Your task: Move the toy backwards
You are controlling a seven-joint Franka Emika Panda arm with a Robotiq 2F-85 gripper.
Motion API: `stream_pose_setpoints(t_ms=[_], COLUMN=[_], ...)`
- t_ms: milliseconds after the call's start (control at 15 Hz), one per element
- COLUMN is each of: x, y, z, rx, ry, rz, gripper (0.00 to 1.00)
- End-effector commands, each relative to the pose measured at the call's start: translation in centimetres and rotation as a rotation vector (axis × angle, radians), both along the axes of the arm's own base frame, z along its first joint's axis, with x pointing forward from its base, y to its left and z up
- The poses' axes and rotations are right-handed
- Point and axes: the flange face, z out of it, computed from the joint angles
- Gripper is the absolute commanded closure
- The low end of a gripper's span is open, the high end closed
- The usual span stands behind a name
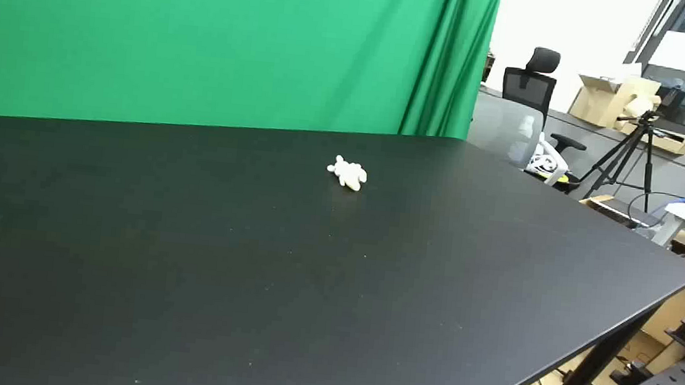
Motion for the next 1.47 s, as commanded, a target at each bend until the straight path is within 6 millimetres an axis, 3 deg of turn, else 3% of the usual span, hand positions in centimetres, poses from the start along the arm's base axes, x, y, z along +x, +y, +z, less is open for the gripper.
stream_pose_setpoints(t_ms=[0,933,1133,1400], x=[0.0,0.3,2.6,7.2], y=[0.0,-0.2,-2.2,-5.7], z=[0.1,0.1,-1.2,-4.8], rx=[0.000,-0.011,-0.033,-0.045], ry=[-0.002,-0.025,-0.044,-0.020], rz=[0.000,-0.011,-0.044,-0.047], gripper=[0.00,0.00,0.00,0.00])
